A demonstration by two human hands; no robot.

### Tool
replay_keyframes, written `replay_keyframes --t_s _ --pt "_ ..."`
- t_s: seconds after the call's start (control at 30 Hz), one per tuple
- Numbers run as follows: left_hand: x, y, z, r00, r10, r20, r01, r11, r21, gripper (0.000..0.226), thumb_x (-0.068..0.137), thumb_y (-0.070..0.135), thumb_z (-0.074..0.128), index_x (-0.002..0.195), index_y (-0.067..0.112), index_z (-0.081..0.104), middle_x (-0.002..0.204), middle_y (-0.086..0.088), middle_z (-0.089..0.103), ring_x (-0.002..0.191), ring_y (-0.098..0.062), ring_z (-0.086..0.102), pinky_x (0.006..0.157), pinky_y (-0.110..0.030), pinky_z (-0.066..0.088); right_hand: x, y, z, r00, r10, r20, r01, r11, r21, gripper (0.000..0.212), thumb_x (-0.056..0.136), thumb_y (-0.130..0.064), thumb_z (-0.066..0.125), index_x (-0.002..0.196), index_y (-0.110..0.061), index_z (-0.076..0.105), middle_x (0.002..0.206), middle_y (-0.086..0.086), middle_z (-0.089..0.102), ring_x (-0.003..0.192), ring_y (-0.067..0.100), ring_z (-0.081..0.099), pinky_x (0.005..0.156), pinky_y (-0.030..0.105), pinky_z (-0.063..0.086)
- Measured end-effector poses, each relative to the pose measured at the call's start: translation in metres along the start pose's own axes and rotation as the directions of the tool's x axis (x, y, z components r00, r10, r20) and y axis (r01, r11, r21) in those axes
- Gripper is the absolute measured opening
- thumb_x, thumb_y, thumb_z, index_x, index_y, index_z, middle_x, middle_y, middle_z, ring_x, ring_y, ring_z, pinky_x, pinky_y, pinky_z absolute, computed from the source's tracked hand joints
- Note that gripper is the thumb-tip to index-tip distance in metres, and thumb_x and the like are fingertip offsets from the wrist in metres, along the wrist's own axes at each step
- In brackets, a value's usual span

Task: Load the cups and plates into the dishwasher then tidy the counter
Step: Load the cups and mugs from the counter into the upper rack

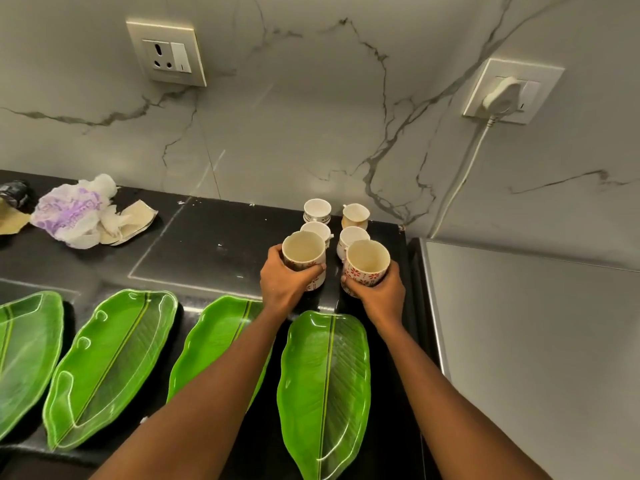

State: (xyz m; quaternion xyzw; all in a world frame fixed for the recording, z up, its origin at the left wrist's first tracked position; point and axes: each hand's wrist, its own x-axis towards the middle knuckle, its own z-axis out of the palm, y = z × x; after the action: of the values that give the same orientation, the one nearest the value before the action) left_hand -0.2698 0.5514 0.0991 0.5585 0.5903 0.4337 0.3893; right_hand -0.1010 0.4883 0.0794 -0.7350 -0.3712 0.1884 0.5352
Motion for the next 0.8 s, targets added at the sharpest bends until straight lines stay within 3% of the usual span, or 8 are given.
replay_keyframes --t_s 0.2,0.47,0.63,0.73,0.8 --pt "-0.028 0.012 -0.023 0.99 0.14 0.008 -0.14 0.99 -0.03 0.086 0.051 0.06 0.078 0.12 0.016 0.052 0.108 0.001 0.063 0.096 -0.014 0.063 0.081 -0.03 0.056 -0.013 -0.014 -0.023 0.999 -0.008 -0.035 0.01 0.998 0.069 0.08 0.051 -0.037 0.093 0.12 -0.022 0.054 0.111 -0.009 0.064 0.099 0.01 0.061 0.081 0.028 0.052" --pt "-0.086 0.024 -0.061 0.97 0.222 0.093 -0.218 0.974 -0.052 0.078 0.061 0.059 0.073 0.121 0.016 0.049 0.108 -0.003 0.061 0.095 -0.015 0.063 0.076 -0.034 0.059 -0.075 -0.038 -0.052 0.997 -0.056 -0.046 0.062 0.987 0.146 0.071 0.054 -0.033 0.093 0.111 -0.035 0.05 0.105 -0.012 0.06 0.098 0.008 0.06 0.079 0.027 0.053" --pt "-0.137 0.027 -0.093 0.978 0.105 0.18 -0.061 0.97 -0.233 0.069 0.057 0.063 0.072 0.109 0.022 0.053 0.101 -0.001 0.066 0.089 -0.017 0.067 0.075 -0.042 0.06 -0.136 -0.046 -0.069 0.995 -0.075 -0.059 0.085 0.977 0.195 0.077 0.051 -0.041 0.092 0.116 -0.038 0.049 0.114 -0.008 0.061 0.102 0.009 0.06 0.085 0.036 0.055" --pt "-0.17 0.023 -0.11 0.963 0.018 0.269 0.088 0.923 -0.375 0.067 0.06 0.059 0.073 0.11 0.018 0.059 0.1 -0.006 0.07 0.09 -0.024 0.069 0.078 -0.051 0.058 -0.176 -0.048 -0.08 0.994 -0.067 -0.088 0.085 0.97 0.226 0.082 0.046 -0.051 0.089 0.117 -0.037 0.05 0.115 -0.009 0.062 0.105 0.009 0.061 0.086 0.04 0.056" --pt "-0.194 0.022 -0.119 0.938 -0.017 0.345 0.187 0.866 -0.464 0.053 0.068 0.05 0.074 0.107 0.017 0.063 0.098 -0.008 0.072 0.09 -0.026 0.07 0.081 -0.051 0.057 -0.205 -0.049 -0.09 0.993 -0.045 -0.106 0.068 0.971 0.23 0.08 0.049 -0.046 0.09 0.117 -0.035 0.049 0.115 -0.009 0.061 0.105 0.01 0.06 0.087 0.041 0.056"
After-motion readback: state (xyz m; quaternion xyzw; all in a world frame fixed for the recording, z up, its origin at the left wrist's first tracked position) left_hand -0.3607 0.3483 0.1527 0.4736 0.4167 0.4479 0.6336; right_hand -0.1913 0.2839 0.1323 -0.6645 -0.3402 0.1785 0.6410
